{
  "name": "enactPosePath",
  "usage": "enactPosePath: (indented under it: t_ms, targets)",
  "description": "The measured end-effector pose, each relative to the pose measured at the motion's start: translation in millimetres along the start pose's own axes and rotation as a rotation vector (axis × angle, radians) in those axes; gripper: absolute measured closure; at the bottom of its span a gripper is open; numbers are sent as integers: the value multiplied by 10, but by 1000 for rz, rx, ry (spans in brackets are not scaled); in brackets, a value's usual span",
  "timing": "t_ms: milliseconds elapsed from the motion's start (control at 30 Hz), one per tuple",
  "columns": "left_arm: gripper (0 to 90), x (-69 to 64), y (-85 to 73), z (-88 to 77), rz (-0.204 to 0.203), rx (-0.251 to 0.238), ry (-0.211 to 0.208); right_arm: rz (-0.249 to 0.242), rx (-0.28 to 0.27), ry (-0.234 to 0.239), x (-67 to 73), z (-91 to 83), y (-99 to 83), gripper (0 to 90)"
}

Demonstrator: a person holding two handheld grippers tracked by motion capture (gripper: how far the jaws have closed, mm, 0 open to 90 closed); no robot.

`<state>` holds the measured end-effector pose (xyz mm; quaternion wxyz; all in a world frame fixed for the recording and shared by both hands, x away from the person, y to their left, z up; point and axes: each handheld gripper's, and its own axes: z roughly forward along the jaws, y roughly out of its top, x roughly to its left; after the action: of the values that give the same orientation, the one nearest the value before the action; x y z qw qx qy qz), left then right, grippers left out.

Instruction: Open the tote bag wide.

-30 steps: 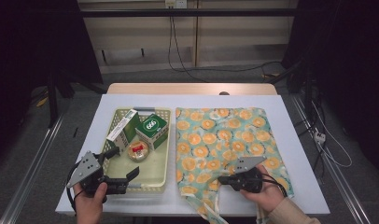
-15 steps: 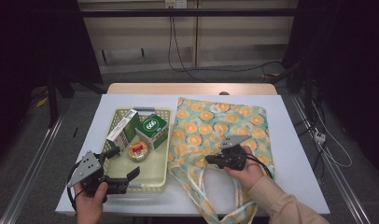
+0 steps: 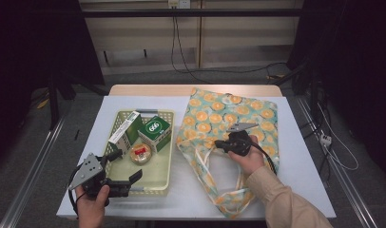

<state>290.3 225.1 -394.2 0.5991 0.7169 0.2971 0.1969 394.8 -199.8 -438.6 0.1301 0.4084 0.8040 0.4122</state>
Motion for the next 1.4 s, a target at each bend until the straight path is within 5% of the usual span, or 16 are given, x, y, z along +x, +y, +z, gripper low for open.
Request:
enactPosePath:
  t_ms: [500, 700, 867, 1067, 1133, 1333, 1400]
  targets:
    - [23, -5, 23, 3, 11, 1, 0, 16, 5, 22, 75, 157, 12, 894]
    - [23, 0, 7, 2, -7, 1, 3, -44, -1, 97, 69, -58, 24, 548]
    - [23, -14, 20, -4, 0, -1, 0, -86, 19, 64, 39, -267, -19, 385]
    - [23, -20, 15, 8, 2, 6, -2, -170, 74, 41, 43, -327, -144, 455]
    - [23, -22, 19, 10, -3, -1, -2, -166, 78, 28, 2, -279, -176, 499]
    - [23, -18, 11, 22, -6, 4, -3, -142, 138, 28, -76, -89, -241, 871]
    - [23, -12, 9, 23, 2, 7, -4, -83, 117, 37, -138, -85, -259, 900]
